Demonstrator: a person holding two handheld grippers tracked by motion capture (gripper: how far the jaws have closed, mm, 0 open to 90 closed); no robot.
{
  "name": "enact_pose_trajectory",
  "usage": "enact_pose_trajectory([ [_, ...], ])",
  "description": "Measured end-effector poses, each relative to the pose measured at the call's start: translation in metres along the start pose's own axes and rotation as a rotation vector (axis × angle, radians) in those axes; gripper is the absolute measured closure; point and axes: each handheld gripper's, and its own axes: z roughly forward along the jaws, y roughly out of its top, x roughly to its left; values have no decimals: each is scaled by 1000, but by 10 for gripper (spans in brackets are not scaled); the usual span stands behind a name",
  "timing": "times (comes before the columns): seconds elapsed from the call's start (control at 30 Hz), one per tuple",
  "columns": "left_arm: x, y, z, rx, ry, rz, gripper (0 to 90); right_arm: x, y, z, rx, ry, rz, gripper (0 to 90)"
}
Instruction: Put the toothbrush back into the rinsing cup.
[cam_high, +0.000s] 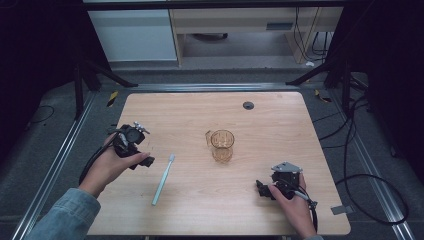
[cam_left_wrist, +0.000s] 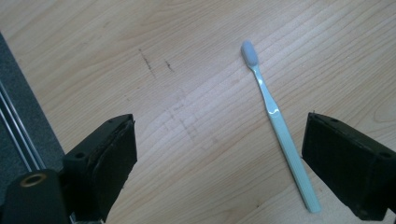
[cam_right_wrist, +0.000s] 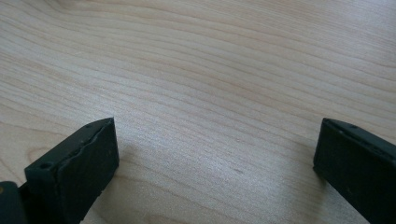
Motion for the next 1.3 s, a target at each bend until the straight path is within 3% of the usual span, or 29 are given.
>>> enact_pose_trajectory([
  [0.23,-9,6,24,70,-33,5,205,0,0,0,-1,1,0,4],
  [0.43,-22,4,48,120,-98,-20,345,0,0,0,0,3,0,4],
  [0.73,-35,1,72,178,-156,-42,441,0,0,0,-1,3,-2,4],
  [1.3,-38,1,87,189,-153,-90,531,0,-1,0,-1,4,-3,4],
])
